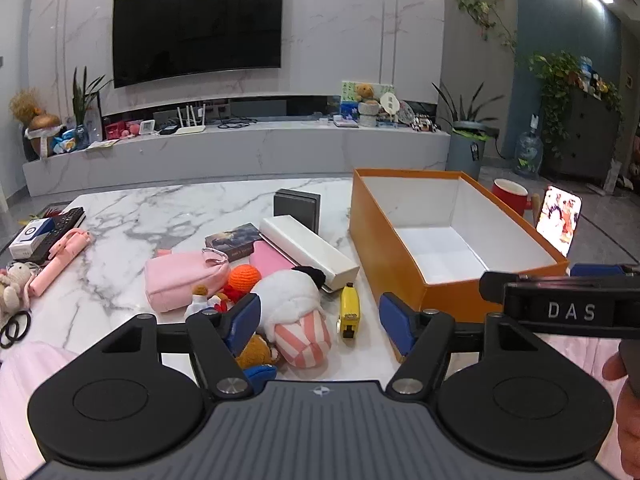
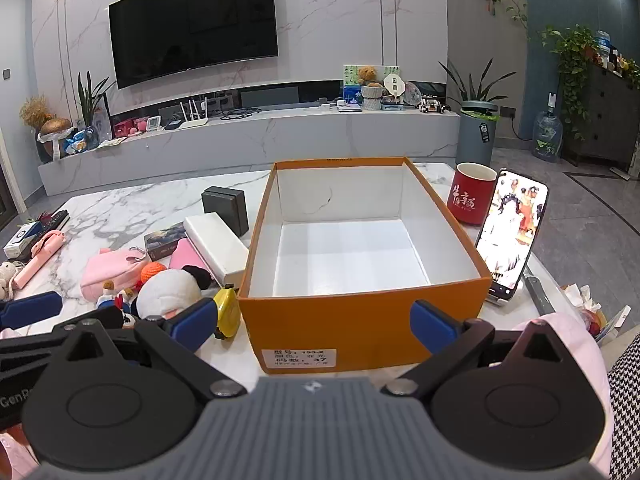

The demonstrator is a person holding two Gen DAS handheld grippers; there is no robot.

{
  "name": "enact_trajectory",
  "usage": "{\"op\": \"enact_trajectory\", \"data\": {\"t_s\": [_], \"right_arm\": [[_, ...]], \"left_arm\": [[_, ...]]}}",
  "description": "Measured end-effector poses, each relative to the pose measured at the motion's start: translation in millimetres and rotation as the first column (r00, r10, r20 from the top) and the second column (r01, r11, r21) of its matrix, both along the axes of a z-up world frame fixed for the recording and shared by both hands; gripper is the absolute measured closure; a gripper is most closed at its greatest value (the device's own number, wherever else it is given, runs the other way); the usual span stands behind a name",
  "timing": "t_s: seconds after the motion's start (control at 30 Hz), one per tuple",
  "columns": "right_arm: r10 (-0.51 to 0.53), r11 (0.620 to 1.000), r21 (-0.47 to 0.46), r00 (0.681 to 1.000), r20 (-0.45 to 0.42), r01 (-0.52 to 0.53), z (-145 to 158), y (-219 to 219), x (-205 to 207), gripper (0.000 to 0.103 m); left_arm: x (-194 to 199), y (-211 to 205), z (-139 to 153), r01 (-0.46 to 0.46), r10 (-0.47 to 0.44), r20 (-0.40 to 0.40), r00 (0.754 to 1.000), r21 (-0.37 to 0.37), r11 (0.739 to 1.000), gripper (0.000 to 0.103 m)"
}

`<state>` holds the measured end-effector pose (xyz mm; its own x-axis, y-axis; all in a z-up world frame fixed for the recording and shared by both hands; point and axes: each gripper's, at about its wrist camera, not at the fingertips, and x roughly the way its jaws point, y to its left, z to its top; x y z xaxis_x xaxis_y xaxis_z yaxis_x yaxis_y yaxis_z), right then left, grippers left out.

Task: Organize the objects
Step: 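Move the left tool toward the brown cardboard cube near the table edge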

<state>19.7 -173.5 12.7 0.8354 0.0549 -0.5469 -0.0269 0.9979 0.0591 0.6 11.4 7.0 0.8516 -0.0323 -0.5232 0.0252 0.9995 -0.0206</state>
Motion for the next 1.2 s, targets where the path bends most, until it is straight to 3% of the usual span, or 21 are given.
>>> {"op": "enact_trajectory", "data": {"t_s": [0.37,1.2], "right_arm": [[0.002,1.0,0.007,1.0,-0.019,-0.002,-3.3,0.4,2.5,0.001],[0.004,1.0,0.0,0.998,-0.062,-0.004,-10.7,5.1,3.3,0.001]], "left_arm": [[3.6,-0.5,0.2,-0.018,0.018,-0.006,1.0,0.042,0.999,0.023],[3.3,5.3,-5.3,-0.015,0.017,-0.052,0.998,0.043,0.999,0.024]]}}
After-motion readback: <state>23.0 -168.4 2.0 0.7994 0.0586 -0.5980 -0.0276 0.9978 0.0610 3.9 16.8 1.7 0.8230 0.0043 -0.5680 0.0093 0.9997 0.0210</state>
